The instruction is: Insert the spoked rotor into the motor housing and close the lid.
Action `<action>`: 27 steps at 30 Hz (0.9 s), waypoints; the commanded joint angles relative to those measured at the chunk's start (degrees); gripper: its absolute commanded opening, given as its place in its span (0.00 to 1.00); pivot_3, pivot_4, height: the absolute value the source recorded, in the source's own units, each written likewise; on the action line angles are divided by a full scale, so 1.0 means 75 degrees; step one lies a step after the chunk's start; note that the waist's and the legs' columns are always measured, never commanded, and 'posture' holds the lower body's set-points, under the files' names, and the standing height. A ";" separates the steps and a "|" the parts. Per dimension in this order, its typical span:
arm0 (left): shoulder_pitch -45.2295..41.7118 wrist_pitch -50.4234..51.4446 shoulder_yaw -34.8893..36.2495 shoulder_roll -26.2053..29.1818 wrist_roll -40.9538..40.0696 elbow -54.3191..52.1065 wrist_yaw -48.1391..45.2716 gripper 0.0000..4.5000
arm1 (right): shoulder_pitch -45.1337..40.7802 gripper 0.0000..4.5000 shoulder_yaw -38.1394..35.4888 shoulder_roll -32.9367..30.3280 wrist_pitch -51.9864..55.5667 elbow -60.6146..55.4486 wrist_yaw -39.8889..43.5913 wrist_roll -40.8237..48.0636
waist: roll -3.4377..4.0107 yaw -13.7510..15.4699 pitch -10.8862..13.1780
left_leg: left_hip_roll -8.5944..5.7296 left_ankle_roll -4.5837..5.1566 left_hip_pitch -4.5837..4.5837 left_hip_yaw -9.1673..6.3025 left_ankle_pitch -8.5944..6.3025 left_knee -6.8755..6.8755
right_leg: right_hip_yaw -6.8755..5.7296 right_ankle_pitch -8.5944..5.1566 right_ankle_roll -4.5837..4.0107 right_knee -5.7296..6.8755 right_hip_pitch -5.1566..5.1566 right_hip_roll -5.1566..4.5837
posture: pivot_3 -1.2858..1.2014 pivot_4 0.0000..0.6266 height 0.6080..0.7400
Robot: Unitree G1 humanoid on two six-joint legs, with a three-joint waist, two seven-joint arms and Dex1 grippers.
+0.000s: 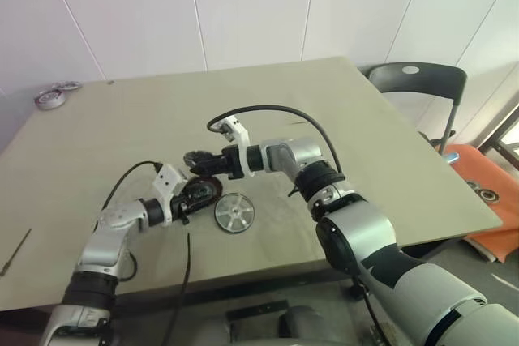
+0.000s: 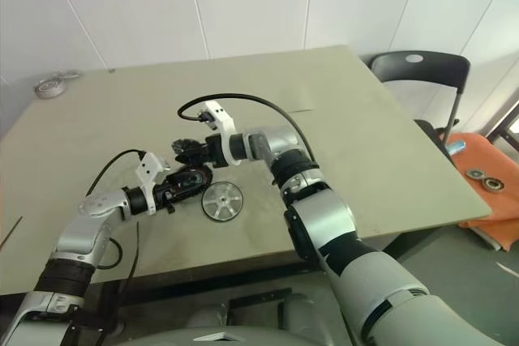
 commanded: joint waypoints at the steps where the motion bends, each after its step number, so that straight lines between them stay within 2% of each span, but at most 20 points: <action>1: 0.0171 0.0582 -0.0248 0.0190 0.0425 0.0462 0.0150 0.50 | -0.0148 0.38 -0.0111 0.0019 -0.0185 -0.0054 -0.0045 0.0050 | 0.0019 -0.0004 -0.0018 | 0.0000 0.0000 0.0005 0.0000 0.0000 0.0000 | 0.0001 0.0000 0.0000 0.0001 0.0004 0.0001 | 0.52 0.00 1.00; 9: 0.0167 0.0613 -0.0158 0.0136 0.0311 0.0345 0.0176 0.50 | -0.0232 0.38 -0.0205 0.0040 -0.0237 -0.0014 -0.0095 0.0116 | 0.0022 -0.0003 -0.0038 | 0.0002 0.0001 0.0025 -0.0001 0.0000 0.0003 | 0.0001 -0.0001 0.0000 0.0010 0.0021 0.0003 | 0.52 0.00 1.00; 17: 0.0165 0.0536 -0.0057 0.0069 0.0243 0.0338 0.0230 0.50 | -0.0537 0.38 -0.0876 0.0296 -0.0792 0.0564 -0.1320 0.0250 | 0.0022 0.0000 -0.0039 | 0.0002 0.0001 0.0025 -0.0001 0.0001 0.0002 | 0.0002 -0.0001 0.0000 0.0011 0.0020 0.0003 | 0.52 0.00 1.00; 27: 0.0245 0.0469 0.0027 0.0067 0.0134 0.0256 0.0203 0.50 | -0.0565 0.38 -0.0977 0.0301 -0.1642 0.1288 -0.2312 -0.0085 | 0.0022 -0.0001 -0.0039 | 0.0001 0.0001 0.0025 0.0000 0.0001 0.0001 | 0.0005 -0.0001 0.0000 0.0010 0.0020 0.0003 | 0.52 0.00 1.00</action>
